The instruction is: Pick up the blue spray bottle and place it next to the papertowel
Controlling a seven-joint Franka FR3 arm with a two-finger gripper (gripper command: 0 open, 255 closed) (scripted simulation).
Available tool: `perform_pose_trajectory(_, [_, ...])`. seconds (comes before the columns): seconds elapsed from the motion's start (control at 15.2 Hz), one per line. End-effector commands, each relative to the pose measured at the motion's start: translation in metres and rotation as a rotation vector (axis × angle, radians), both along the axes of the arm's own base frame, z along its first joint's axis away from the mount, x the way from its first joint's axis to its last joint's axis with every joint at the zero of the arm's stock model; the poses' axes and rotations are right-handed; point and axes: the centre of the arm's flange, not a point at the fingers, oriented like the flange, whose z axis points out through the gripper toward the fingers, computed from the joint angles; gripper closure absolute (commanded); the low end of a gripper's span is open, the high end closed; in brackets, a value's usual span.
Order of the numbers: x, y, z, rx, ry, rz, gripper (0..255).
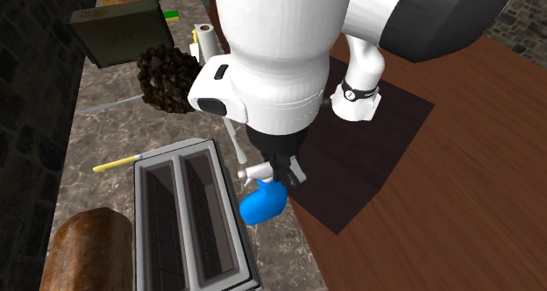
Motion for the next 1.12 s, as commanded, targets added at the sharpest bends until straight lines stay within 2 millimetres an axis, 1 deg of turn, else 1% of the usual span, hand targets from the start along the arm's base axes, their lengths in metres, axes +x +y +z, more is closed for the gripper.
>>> perform_pose_trajectory(0.0, [0.0,0.0,0.011,0.0,0.0,0.0,255])
perform_pose_trajectory(1.06, [0.0,0.0,0.095,0.0,0.0,0.0,255])
